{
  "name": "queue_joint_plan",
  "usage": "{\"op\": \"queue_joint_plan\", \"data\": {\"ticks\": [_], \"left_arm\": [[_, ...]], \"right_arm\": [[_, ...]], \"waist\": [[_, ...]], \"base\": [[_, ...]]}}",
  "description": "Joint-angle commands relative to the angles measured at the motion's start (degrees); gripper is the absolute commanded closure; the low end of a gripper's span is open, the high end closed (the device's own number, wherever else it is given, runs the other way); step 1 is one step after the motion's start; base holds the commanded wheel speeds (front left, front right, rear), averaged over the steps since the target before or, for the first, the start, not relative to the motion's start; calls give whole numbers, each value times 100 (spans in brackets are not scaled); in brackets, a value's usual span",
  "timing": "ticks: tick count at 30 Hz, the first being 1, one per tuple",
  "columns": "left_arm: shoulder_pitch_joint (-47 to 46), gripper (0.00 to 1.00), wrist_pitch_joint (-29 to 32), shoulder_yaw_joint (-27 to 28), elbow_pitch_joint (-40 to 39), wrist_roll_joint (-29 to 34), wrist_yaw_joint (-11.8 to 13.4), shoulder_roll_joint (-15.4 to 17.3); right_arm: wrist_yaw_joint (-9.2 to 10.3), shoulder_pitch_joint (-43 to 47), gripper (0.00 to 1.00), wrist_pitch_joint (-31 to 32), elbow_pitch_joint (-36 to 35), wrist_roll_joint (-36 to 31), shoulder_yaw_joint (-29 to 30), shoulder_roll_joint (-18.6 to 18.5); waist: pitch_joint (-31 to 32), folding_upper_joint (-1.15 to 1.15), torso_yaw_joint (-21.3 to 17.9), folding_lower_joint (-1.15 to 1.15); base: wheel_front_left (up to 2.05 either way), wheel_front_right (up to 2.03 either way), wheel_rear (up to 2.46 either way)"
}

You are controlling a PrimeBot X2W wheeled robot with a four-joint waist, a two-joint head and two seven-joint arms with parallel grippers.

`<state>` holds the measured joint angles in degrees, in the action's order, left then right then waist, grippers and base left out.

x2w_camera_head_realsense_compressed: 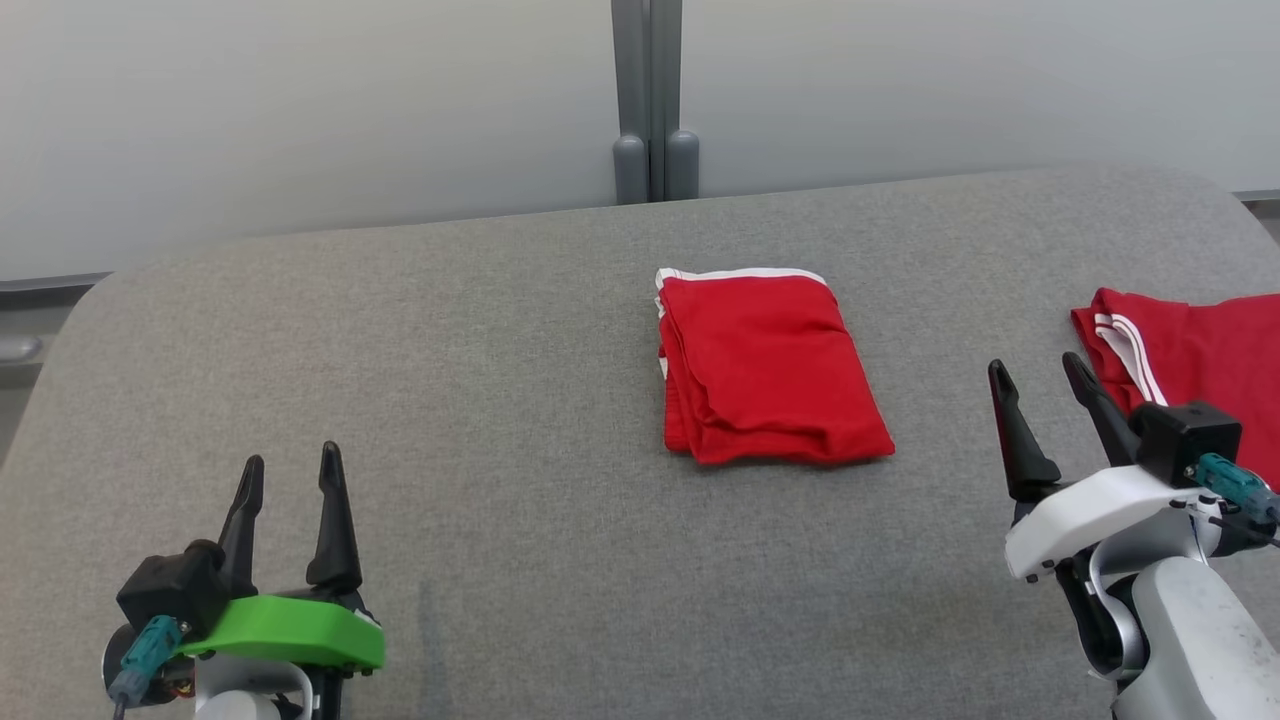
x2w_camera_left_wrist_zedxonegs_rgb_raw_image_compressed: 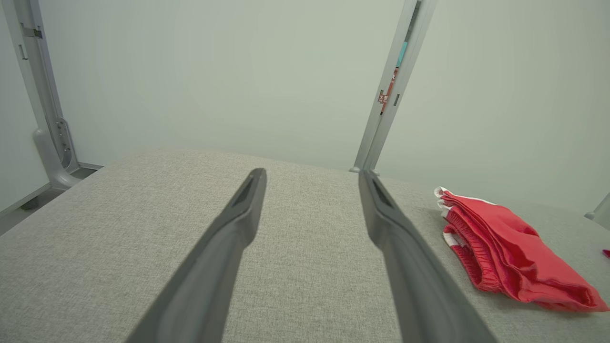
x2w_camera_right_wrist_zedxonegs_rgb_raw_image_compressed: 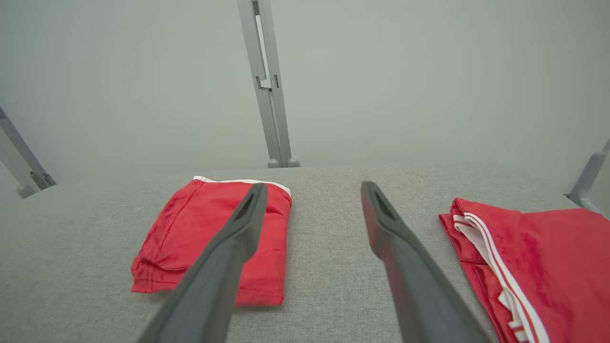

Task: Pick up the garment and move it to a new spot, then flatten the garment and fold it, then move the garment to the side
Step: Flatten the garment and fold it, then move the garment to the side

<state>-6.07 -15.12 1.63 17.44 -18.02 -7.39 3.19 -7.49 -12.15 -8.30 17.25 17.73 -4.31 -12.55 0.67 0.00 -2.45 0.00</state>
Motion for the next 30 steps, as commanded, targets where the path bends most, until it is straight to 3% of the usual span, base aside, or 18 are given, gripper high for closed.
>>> {"op": "queue_joint_plan", "data": {"ticks": [1,18,30], "left_arm": [[85,0,2,8,14,24,-12,23],[75,0,2,52,43,54,-12,-1],[-40,0,2,-30,-28,98,-13,-11]], "right_arm": [[2,-77,0,-71,94,37,-49,-33],[2,-293,0,-342,476,203,-273,-26],[2,-518,0,-203,491,197,-411,-143]], "waist": [[10,0,9,0],[-4,0,6,0],[-207,0,99,0]], "base": [[0,0,0],[0,0,0],[0,0,0]]}}
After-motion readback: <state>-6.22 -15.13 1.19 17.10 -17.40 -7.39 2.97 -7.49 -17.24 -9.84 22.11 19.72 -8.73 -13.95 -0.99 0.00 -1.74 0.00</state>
